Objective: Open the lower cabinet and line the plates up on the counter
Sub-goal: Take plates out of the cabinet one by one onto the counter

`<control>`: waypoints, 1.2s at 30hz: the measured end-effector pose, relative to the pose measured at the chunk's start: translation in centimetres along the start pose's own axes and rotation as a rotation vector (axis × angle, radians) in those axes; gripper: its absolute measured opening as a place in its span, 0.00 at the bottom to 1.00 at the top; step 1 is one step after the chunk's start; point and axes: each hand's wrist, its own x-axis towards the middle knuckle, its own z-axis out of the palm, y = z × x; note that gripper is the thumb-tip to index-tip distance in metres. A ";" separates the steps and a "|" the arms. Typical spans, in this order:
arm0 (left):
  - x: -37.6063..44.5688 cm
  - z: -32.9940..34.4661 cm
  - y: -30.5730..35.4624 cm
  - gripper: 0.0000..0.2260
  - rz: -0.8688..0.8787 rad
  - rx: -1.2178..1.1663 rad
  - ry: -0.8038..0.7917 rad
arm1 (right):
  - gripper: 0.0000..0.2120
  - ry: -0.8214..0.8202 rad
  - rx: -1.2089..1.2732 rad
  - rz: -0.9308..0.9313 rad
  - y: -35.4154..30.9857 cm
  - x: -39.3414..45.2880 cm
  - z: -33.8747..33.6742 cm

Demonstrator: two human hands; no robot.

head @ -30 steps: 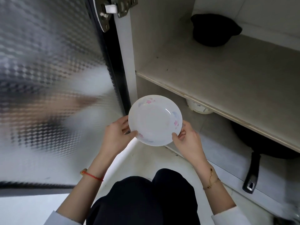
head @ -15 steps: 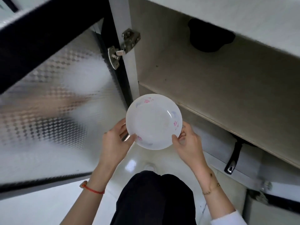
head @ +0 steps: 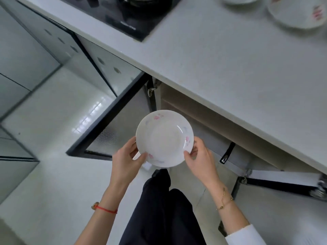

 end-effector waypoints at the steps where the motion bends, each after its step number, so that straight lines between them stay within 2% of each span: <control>1: -1.2 -1.0 1.5 0.26 0.008 -0.006 0.007 | 0.18 0.004 -0.002 -0.010 -1.4 -1.0 -1.2; 7: -7.9 -5.5 9.7 0.27 0.076 -0.012 0.034 | 0.17 0.046 -0.003 -0.043 -8.7 -7.0 -8.1; 14: -13.1 -7.3 15.9 0.26 0.152 -0.022 -0.012 | 0.21 0.163 0.048 -0.075 -12.8 -13.0 -14.5; 25: -14.4 -6.3 20.0 0.25 0.312 0.031 -0.191 | 0.20 0.387 0.137 -0.011 -12.5 -18.3 -18.0; 36: -8.8 -1.9 24.3 0.25 0.474 0.122 -0.402 | 0.21 0.609 0.173 0.149 -10.8 -17.2 -20.4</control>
